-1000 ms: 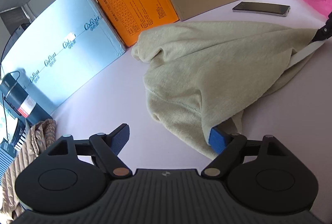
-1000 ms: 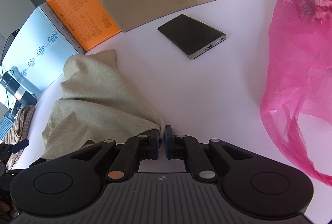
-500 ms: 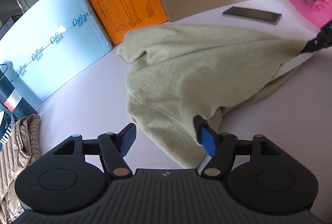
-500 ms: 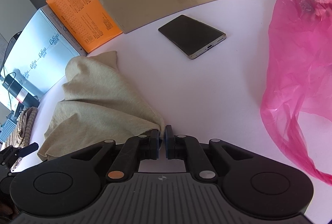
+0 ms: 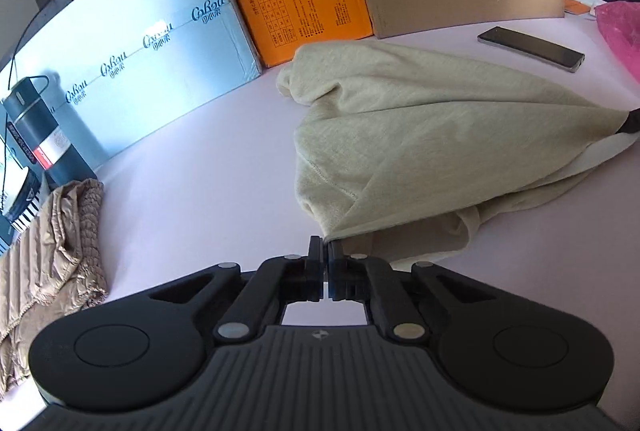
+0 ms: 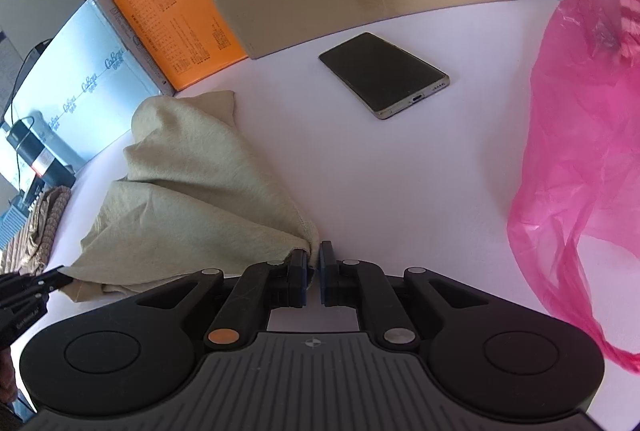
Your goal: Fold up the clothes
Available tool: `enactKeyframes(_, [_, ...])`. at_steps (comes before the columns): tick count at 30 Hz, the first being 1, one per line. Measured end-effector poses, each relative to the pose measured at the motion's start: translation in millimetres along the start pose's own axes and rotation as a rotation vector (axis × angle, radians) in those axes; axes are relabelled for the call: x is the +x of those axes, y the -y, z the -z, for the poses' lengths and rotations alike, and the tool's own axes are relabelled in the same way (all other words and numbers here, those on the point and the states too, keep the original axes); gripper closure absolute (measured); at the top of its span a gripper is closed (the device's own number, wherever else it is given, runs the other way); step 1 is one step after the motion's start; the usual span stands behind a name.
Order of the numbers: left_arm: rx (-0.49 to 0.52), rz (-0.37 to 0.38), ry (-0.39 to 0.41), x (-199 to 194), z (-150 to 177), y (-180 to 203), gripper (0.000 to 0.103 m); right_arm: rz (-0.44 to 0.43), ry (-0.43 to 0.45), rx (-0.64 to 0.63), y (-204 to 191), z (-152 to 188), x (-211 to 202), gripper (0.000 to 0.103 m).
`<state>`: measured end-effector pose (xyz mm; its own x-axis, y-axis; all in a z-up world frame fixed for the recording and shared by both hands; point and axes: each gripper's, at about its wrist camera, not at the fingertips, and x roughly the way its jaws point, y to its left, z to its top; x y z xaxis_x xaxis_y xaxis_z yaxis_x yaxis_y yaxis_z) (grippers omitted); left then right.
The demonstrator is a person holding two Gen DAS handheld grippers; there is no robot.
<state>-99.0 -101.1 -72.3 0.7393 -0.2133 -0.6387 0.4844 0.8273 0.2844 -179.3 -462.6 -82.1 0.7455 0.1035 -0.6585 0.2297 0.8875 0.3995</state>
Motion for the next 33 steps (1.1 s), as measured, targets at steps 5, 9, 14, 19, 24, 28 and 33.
enactKeyframes(5, [-0.028,0.024,0.014,-8,-12,-11,0.101,-0.029,-0.001,-0.069,-12,-6,-2,0.098])
enactKeyframes(9, [-0.054,0.003,0.07,-10,-42,-39,0.101,-0.063,0.034,-0.128,-32,-21,-9,0.098])
enactKeyframes(14, [-0.044,-0.05,0.167,0,-106,-87,0.101,-0.129,0.106,-0.27,-81,-95,0,0.099])
enactKeyframes(19, [-0.098,-0.174,0.347,-19,-199,-159,0.101,-0.165,0.314,-0.44,-152,-209,-20,0.099])
enactKeyframes(24, [-0.132,-0.27,0.58,-88,-252,-214,0.101,-0.206,0.547,-0.562,-213,-278,-83,0.098])
enactKeyframes(28, [-0.117,-0.237,0.597,-118,-228,-230,0.101,-0.245,0.555,-0.599,-223,-265,-115,0.098])
enactKeyframes(33, [-0.157,-0.092,0.4,-120,-138,-223,0.101,-0.29,0.357,-0.589,-210,-185,-121,0.098])
